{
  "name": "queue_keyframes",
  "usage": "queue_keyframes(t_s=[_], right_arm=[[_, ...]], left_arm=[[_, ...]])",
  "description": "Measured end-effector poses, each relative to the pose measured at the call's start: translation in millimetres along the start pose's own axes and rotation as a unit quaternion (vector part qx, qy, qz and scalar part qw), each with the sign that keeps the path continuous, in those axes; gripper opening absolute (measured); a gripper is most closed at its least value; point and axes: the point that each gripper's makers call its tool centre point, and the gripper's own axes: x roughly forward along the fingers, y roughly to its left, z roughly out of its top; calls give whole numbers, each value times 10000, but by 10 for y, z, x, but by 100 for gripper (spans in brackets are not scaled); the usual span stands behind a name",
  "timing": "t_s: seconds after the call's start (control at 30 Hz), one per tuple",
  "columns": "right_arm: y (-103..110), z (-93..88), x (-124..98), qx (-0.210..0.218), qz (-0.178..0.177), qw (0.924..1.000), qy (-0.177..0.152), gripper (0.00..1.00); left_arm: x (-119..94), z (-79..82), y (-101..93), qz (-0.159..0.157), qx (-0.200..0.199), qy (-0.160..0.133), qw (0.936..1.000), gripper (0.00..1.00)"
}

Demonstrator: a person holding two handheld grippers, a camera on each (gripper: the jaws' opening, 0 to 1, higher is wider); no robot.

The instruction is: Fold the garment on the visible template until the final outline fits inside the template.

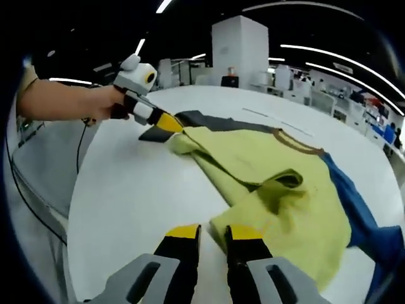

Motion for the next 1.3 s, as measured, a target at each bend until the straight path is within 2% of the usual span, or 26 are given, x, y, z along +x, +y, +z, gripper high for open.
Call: queue_keyframes(t_s=[0.17, 0.4, 0.67, 1.07, 1.3], right_arm=[[7, 41, -8, -90, -8, 9999, -60, 4], [13, 31, 27, -156, -13, 9999, 0, 0], [-5, 44, -5, -112, -31, 9999, -21, 0], [-135, 142, -268, 240, -177, 9991, -300, 0], [-291, 89, -543, 454, -440, 9969, -472, 0]], left_arm=[[7, 4, 3, -15, -40, -16, 10000, 5], [36, 0, 18, -12, -51, 13, 10000, 1], [37, 19, 15, -47, -62, -25, 10000, 0], [-52, 66, -42, -150, -110, -174, 9997, 0], [-132, 76, -88, -176, -106, -238, 9995, 0]])
